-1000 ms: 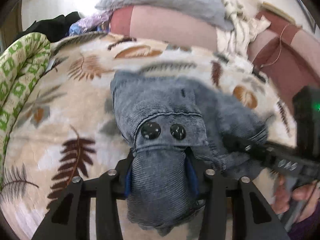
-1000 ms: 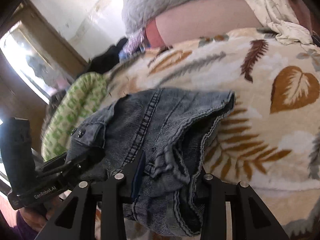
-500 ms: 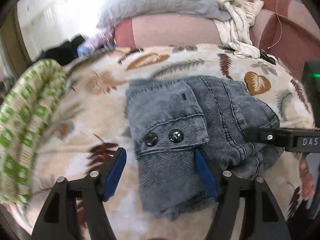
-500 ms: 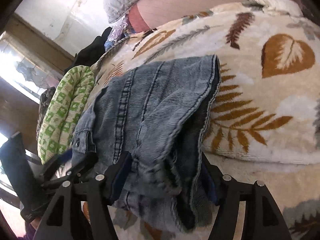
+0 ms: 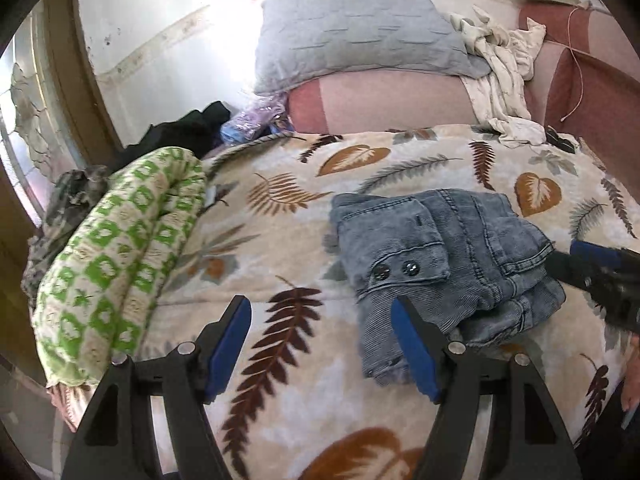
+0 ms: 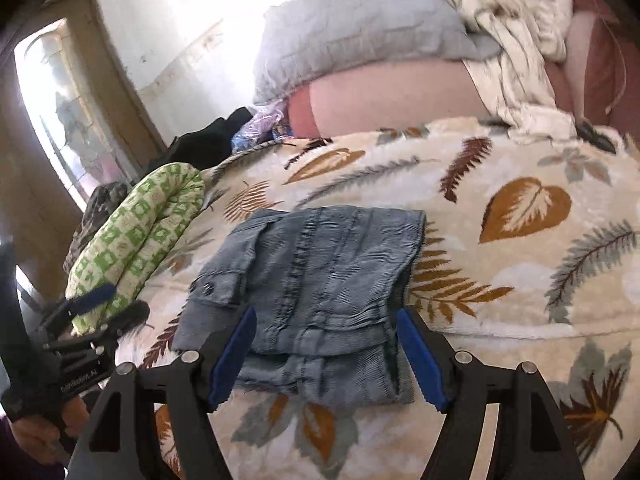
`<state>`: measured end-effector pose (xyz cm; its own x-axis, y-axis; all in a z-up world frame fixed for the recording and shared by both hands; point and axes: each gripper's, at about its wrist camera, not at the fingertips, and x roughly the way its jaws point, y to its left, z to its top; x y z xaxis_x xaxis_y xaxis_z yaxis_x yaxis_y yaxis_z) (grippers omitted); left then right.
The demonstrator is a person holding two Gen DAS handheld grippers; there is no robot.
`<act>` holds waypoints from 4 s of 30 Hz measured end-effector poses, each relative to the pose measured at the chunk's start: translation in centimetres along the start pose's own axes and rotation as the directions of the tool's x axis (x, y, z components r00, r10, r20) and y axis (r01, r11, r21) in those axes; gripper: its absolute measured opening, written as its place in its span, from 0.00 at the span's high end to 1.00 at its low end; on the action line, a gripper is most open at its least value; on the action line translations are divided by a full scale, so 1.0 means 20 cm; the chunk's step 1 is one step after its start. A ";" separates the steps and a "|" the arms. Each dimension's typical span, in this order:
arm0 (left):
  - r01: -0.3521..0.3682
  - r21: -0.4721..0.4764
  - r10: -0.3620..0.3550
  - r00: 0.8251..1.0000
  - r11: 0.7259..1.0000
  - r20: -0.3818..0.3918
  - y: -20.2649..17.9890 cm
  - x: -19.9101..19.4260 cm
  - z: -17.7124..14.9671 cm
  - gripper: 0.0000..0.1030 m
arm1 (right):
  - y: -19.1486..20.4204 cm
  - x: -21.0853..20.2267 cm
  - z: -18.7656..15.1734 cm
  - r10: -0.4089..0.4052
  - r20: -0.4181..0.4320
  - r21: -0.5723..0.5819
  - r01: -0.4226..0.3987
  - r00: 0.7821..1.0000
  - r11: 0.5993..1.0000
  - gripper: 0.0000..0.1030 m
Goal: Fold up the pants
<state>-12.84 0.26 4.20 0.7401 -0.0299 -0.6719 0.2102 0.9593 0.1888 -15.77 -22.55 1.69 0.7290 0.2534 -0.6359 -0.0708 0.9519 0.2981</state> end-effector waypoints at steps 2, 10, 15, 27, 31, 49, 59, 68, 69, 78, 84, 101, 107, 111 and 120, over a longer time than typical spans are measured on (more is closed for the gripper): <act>-0.012 -0.006 0.012 1.000 1.000 0.008 0.02 -0.03 -0.01 0.29 | 0.05 -0.02 -0.03 0.007 0.006 -0.012 -0.007 1.000 1.000 0.26; -0.040 -0.035 0.041 0.999 0.999 0.027 0.10 -0.08 -0.03 0.28 | 0.22 -0.05 -0.13 -0.013 0.010 -0.095 0.014 1.000 0.995 0.26; -0.051 -0.044 0.052 0.998 0.998 0.027 0.12 -0.06 -0.04 0.28 | 0.27 -0.04 -0.15 -0.037 0.019 -0.113 0.039 0.999 0.993 0.26; -0.073 -0.063 0.073 0.997 0.995 -0.006 0.16 0.00 -0.08 0.28 | 0.32 0.01 -0.16 -0.049 0.006 -0.133 0.049 0.999 0.990 0.26; -0.082 -0.066 0.081 0.997 0.994 -0.014 0.17 0.03 -0.10 0.28 | 0.32 0.02 -0.16 -0.058 0.008 -0.133 0.058 0.998 0.989 0.26; -0.086 -0.065 0.081 0.994 0.994 -0.071 0.13 0.18 -0.15 0.28 | 0.30 0.05 -0.15 -0.112 0.033 -0.132 0.115 0.993 0.984 0.25; -0.105 -0.055 0.099 0.989 0.993 -0.106 0.12 0.25 -0.18 0.28 | 0.27 0.07 -0.15 -0.125 0.027 -0.105 0.127 0.992 0.986 0.24; -0.100 -0.065 0.091 0.988 0.993 -0.124 0.12 0.28 -0.20 0.28 | 0.25 0.09 -0.15 -0.139 0.013 -0.096 0.139 0.990 0.986 0.24; -0.098 -0.067 0.089 0.988 0.993 -0.126 0.13 0.29 -0.20 0.28 | 0.25 0.09 -0.16 -0.142 0.010 -0.095 0.143 0.990 0.985 0.24; -0.093 -0.075 0.082 0.987 0.993 -0.141 0.13 0.32 -0.22 0.28 | 0.23 0.13 -0.16 -0.157 -0.015 -0.079 0.155 0.988 0.985 0.24; -0.088 -0.085 0.075 0.986 0.992 -0.151 0.13 0.34 -0.23 0.28 | 0.22 0.13 -0.16 -0.159 -0.016 -0.079 0.157 0.987 0.984 0.24; -0.067 -0.090 0.051 0.984 0.994 -0.170 0.13 0.39 -0.26 0.28 | 0.21 0.18 -0.17 -0.165 -0.030 -0.077 0.162 0.986 0.984 0.24; -0.054 -0.091 0.038 0.986 0.994 -0.164 0.13 0.39 -0.26 0.28 | 0.20 0.20 -0.17 -0.168 -0.031 -0.069 0.166 0.985 0.984 0.24; -0.043 -0.099 0.027 0.987 0.994 -0.157 0.13 0.39 -0.26 0.28 | 0.19 0.21 -0.17 -0.167 -0.034 -0.067 0.165 0.985 0.984 0.24; -0.010 -0.101 -0.004 0.992 0.995 -0.129 0.12 0.39 -0.28 0.28 | 0.19 0.21 -0.18 -0.171 -0.035 -0.073 0.168 0.985 0.983 0.24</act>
<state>-10.14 3.95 -4.66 0.6507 0.0032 -0.7593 0.1372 0.9830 0.1218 -15.36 -17.27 -2.36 0.7061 0.0930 -0.7020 0.0028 0.9910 0.1342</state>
